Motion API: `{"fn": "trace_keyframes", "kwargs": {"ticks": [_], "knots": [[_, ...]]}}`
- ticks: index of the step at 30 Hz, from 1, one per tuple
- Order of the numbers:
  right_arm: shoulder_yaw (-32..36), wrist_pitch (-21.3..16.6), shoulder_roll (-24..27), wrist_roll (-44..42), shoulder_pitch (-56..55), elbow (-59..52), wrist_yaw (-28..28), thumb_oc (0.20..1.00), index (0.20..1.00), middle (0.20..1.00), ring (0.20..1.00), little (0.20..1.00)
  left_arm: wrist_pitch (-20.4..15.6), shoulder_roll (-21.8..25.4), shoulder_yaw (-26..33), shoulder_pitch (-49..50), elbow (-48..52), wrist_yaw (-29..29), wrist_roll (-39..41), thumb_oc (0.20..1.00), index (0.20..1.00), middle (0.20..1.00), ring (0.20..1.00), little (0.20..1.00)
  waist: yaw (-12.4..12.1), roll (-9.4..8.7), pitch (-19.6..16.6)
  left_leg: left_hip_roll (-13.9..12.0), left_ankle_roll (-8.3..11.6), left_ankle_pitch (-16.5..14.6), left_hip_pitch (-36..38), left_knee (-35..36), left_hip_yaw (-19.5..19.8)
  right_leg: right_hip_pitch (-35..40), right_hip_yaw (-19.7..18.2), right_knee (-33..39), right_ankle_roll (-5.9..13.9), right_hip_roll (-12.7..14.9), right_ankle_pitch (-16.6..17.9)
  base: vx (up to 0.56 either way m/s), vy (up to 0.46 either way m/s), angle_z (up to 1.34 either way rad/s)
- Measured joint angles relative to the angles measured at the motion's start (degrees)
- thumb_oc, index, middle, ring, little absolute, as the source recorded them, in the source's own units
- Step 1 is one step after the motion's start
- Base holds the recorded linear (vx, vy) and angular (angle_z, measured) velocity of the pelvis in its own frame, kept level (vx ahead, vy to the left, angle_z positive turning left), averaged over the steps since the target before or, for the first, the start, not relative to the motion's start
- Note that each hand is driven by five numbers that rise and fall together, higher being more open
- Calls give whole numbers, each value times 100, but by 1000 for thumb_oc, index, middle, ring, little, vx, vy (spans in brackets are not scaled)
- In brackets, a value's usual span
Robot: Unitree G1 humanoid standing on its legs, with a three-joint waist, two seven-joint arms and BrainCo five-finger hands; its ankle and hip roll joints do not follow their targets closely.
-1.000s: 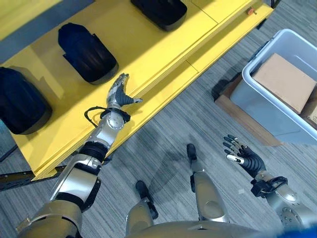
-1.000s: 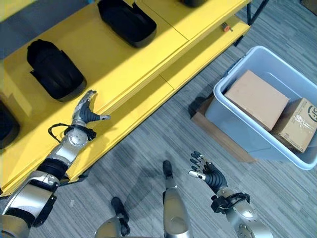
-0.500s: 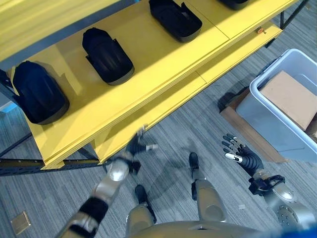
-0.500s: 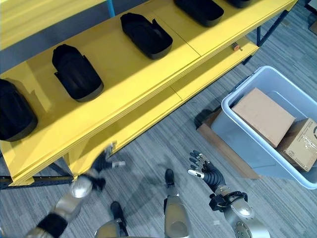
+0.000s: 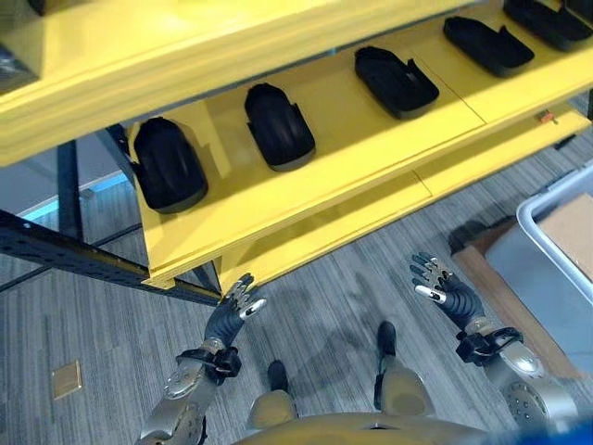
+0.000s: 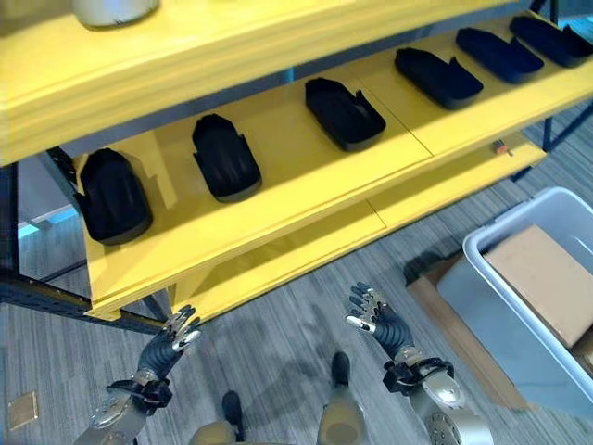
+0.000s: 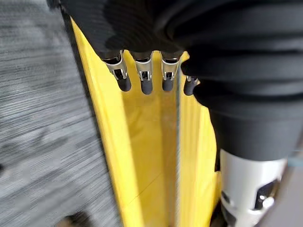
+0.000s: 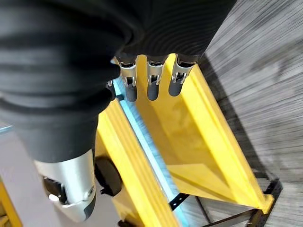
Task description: Move parts from the plastic box to the shelf.
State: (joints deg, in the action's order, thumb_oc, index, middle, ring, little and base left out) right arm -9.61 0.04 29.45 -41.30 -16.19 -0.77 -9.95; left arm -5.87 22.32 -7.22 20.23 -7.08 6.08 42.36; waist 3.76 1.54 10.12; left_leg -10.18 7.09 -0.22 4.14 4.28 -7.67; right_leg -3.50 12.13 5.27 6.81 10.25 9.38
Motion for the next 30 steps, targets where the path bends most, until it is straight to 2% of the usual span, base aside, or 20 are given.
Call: {"fn": "trace_keyframes", "kwargs": {"ticks": [2, 7, 16, 20, 30], "knots": [[-5, 13, -12, 1, -64, 14, 0, 1000, 1000, 1000, 1000, 1000, -6, 31, 69, 51, 33, 2, 106, 1000, 1000, 1000, 1000, 1000, -62, -39, -297, 22, -11, -8, -16, 17, 30, 6, 46, 0, 32, 33, -43, 33, 15, 20], [9, 60, -354, 3, -65, 71, 24, 1000, 1000, 1000, 1000, 1000, 1, -106, 185, 53, 48, -10, 144, 1000, 1000, 1000, 1000, 1000, -106, -128, -690, 61, -28, -14, 118, 99, 211, 250, 253, 1, 95, 95, -145, 7, 17, 20], [-16, 221, -432, 3, -197, 94, 179, 1000, 1000, 1000, 1000, 1000, 72, -464, 140, 182, 131, -38, 126, 1000, 1000, 1000, 1000, 1000, -150, -47, -836, 48, -67, -25, 230, 107, 333, 424, 320, 2, 126, 89, -201, -20, 3, 4], [-49, 260, -434, 0, -201, 90, 251, 1000, 1000, 1000, 1000, 1000, 74, -561, 126, 179, 126, -230, 29, 1000, 1000, 1000, 1000, 1000, -144, -62, -909, 45, -67, -19, 295, 106, 339, 492, 319, 3, 126, 84, -202, -19, -6, 0], [-186, 375, -444, -9, -292, 87, 369, 1000, 1000, 1000, 1000, 1000, 169, -580, 109, 217, 122, -405, -128, 1000, 1000, 1000, 1000, 1000, -146, -92, -966, 38, -71, -21, 396, 104, 314, 568, 293, 3, 127, 72, -205, 0, 0, 0]]}}
